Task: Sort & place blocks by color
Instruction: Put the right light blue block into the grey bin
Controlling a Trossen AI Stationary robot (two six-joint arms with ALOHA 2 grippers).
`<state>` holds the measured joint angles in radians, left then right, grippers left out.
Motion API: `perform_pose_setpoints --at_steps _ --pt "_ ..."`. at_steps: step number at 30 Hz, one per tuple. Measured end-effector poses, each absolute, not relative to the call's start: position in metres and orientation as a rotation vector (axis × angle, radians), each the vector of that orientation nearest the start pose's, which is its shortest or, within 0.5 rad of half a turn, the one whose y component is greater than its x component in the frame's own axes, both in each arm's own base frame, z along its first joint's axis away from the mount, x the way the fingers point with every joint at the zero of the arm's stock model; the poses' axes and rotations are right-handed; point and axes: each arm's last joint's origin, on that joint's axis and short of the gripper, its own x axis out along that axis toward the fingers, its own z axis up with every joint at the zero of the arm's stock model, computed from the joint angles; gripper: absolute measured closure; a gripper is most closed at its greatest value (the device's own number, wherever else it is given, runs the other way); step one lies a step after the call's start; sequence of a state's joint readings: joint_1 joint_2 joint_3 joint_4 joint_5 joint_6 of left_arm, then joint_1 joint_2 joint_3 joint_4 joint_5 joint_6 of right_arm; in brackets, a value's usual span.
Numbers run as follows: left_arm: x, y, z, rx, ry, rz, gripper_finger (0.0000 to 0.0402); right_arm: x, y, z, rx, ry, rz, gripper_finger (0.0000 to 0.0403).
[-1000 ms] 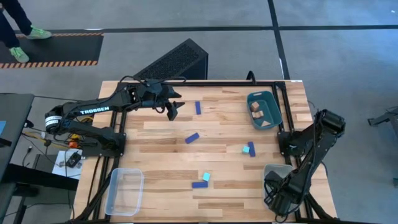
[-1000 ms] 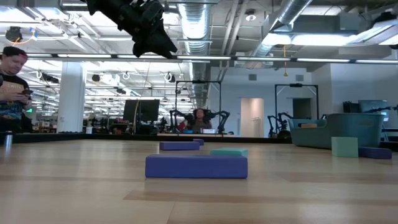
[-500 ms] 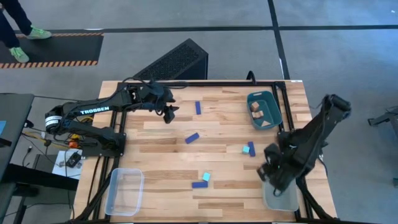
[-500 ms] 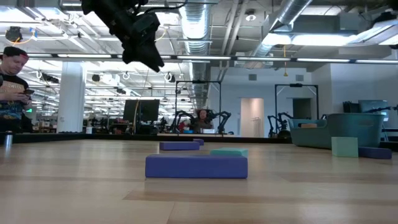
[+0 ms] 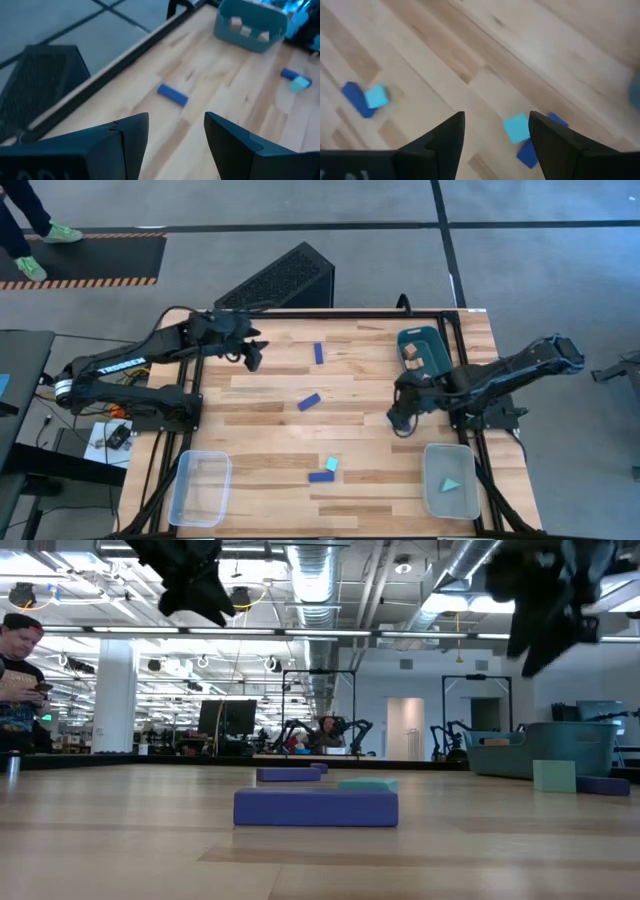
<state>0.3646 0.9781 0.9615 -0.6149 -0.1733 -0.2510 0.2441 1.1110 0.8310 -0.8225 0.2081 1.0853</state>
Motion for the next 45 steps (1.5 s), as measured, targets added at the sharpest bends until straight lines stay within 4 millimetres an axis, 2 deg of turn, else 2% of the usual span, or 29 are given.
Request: perform_pose_setpoints --at_steps 5,12,17,24,31,33,35,39,42,45 --pt "0.175 0.064 0.316 -0.318 0.658 0.587 0.0220 0.201 0.035 0.216 0.745 1.033 -0.578 0.0163" --pt "0.177 0.057 0.313 -0.295 0.687 0.597 0.0220 0.214 0.037 0.191 0.695 1.146 -0.648 0.0163" --pt "0.172 0.058 0.309 -0.287 0.742 0.666 0.0220 0.222 0.041 0.175 0.730 1.231 -0.671 0.0163" --pt "0.161 0.055 0.301 -0.305 0.878 0.697 0.0220 0.240 0.050 0.195 0.673 1.132 -0.635 0.0163" --pt "0.162 0.054 0.298 -0.282 0.885 0.672 0.0220 0.234 0.033 0.194 0.688 1.190 -0.703 0.0163" --pt "0.164 0.050 0.289 -0.219 0.842 0.563 0.0222 0.234 0.031 0.194 0.715 1.199 -0.701 0.0163" --pt "0.167 0.042 0.277 -0.192 0.721 0.446 0.0226 0.234 0.030 0.197 0.758 1.191 -0.693 0.0163" --pt "0.173 0.032 0.246 -0.300 0.491 0.307 0.0236 0.237 0.036 0.201 0.922 1.182 -0.623 0.0163" --pt "0.173 0.028 0.221 -0.363 0.403 0.276 0.0239 0.240 0.043 0.205 1.024 1.177 -0.575 0.0163" --pt "0.170 0.029 0.196 -0.378 0.415 0.300 0.0239 0.240 0.041 0.202 1.049 1.218 -0.593 0.0163"
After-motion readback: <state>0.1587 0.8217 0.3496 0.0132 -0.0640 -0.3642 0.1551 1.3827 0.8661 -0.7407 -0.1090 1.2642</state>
